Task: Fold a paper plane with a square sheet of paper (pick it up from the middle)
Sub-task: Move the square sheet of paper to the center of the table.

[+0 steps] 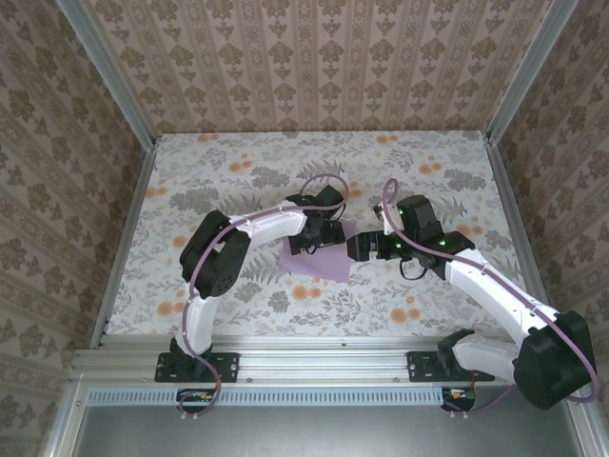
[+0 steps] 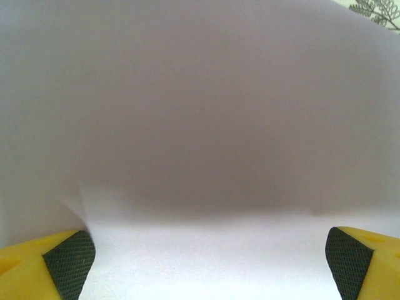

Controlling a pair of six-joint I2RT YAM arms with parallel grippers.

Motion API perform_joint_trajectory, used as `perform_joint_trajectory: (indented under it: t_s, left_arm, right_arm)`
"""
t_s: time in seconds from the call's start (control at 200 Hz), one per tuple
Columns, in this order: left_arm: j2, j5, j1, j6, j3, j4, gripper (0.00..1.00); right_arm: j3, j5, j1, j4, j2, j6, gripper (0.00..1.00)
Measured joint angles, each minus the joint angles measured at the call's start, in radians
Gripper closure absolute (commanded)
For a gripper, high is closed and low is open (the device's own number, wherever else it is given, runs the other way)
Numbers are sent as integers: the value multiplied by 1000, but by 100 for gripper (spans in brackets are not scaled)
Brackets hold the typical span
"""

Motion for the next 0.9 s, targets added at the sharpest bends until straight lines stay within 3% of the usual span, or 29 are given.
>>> perform_joint_trajectory:
  t_s: [0.49,0.9]
  left_arm:
    - [107,13,10,-55,179,-85,0]
    - [127,-18,10,-220,212,-91,0]
  right_arm:
    - [-12,1,-2,-22,-34,3,0]
    - [-23,-19,-41,-22,-34,-1,0]
